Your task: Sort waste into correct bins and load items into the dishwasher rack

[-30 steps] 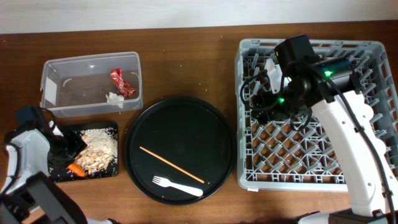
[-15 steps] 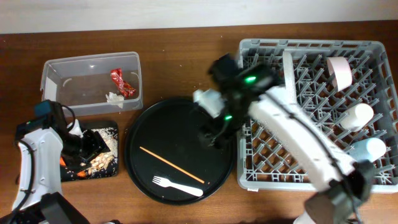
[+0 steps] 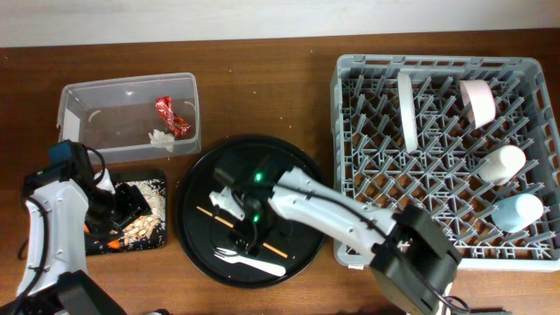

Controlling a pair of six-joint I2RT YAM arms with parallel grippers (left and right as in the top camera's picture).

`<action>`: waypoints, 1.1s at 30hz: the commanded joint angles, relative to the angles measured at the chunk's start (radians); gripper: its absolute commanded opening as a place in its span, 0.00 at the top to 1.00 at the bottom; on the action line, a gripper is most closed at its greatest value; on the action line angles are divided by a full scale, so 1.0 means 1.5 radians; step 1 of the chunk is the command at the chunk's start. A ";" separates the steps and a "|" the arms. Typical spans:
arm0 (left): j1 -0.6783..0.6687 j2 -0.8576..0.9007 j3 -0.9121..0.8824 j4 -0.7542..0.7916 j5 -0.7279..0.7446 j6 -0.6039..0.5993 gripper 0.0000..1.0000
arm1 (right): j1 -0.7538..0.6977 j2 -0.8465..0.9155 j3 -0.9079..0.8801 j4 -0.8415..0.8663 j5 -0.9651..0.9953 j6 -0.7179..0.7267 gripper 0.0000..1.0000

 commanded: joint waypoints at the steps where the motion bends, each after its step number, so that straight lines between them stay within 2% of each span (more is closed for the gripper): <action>1: -0.001 -0.006 0.007 0.002 -0.005 0.010 0.29 | 0.023 0.003 -0.079 0.056 0.086 0.029 0.19; 4: -0.001 -0.006 0.007 0.002 -0.005 0.010 0.29 | 0.027 0.003 -0.125 0.113 0.106 0.029 0.30; 8: -0.001 -0.006 0.007 0.002 -0.005 0.010 0.29 | 0.027 0.005 -0.161 0.174 0.107 0.029 0.37; 9: -0.001 -0.006 0.007 0.002 -0.005 0.010 0.29 | 0.027 0.008 -0.161 0.179 0.107 0.029 0.41; 15: -0.001 -0.006 0.007 0.002 -0.005 0.010 0.29 | 0.027 0.010 -0.161 0.184 0.168 0.068 0.57; 21: -0.001 -0.006 0.007 0.002 -0.005 0.010 0.29 | 0.027 0.010 -0.162 0.184 0.207 0.086 0.68; 27: -0.001 -0.006 0.007 0.004 -0.005 0.010 0.29 | 0.027 0.010 -0.162 0.183 0.209 0.086 0.76; 33: -0.001 -0.006 0.007 0.004 -0.005 0.010 0.29 | 0.026 0.008 -0.162 0.176 0.209 0.127 0.91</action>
